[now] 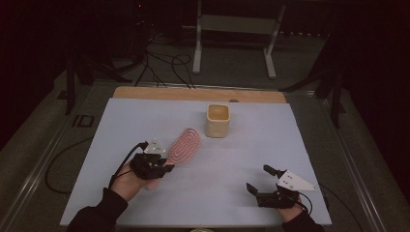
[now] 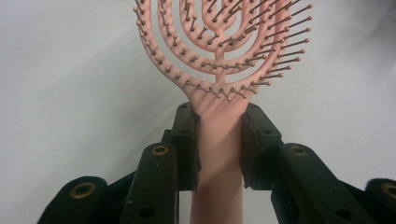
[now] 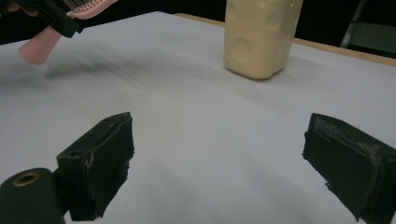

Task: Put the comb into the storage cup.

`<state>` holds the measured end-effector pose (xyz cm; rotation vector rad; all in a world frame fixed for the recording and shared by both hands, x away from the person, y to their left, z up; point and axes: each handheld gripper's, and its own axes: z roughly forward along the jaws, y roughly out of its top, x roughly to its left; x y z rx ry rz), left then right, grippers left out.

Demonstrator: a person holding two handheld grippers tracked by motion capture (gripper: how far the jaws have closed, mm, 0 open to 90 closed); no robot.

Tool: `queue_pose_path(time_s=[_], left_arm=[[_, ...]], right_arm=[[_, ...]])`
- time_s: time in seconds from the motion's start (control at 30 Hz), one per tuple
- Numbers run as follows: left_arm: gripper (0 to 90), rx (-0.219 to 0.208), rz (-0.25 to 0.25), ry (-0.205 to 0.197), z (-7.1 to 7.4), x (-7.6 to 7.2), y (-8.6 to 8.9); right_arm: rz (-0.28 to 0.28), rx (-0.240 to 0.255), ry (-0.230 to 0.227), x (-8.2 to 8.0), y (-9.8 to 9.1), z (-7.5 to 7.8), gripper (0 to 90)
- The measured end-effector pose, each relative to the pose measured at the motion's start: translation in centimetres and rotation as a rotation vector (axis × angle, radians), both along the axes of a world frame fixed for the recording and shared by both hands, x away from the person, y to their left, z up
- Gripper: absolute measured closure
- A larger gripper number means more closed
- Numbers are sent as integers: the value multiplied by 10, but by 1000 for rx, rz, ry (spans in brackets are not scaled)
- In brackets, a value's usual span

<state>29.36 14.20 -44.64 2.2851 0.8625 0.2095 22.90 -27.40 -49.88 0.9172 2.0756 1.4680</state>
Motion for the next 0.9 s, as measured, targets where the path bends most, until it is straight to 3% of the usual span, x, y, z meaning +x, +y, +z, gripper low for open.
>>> queue_pose_path(time_s=[0.2,0.3,0.57,0.9], left_arm=[[715,-27,8,-12,-1,-1,-2],[715,-63,4,-43,-2,-3,-4],[715,-113,-13,-68,-6,-5,-8],[714,-225,28,-159,-10,-14,-1]], right_arm=[[1,-1,2,0,0,0,85],[-5,3,3,0,-1,0,85],[0,3,2,0,1,0,85],[-2,3,3,0,1,0,85]])
